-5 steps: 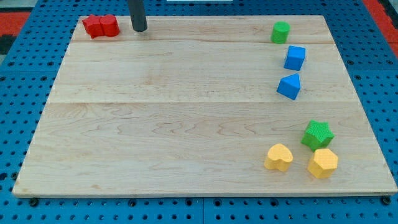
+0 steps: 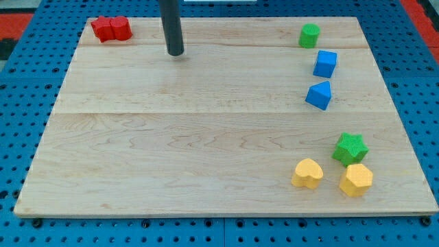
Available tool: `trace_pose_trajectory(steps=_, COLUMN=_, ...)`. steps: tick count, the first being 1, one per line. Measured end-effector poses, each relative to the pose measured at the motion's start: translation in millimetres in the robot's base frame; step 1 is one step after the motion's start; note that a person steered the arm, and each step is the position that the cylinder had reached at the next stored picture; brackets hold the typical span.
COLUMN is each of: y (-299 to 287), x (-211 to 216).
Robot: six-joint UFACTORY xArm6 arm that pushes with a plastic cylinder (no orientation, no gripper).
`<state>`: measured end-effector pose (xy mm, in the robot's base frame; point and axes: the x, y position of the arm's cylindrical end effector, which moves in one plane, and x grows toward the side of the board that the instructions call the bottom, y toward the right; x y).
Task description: Move the arm parallel to the blue cube
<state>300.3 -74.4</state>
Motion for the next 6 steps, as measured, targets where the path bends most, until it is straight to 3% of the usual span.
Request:
trace_pose_trajectory(steps=1, y=53, x=31)
trace_pose_trajectory(steps=2, y=65, x=41)
trace_pose_trajectory(steps=6, y=65, x=35)
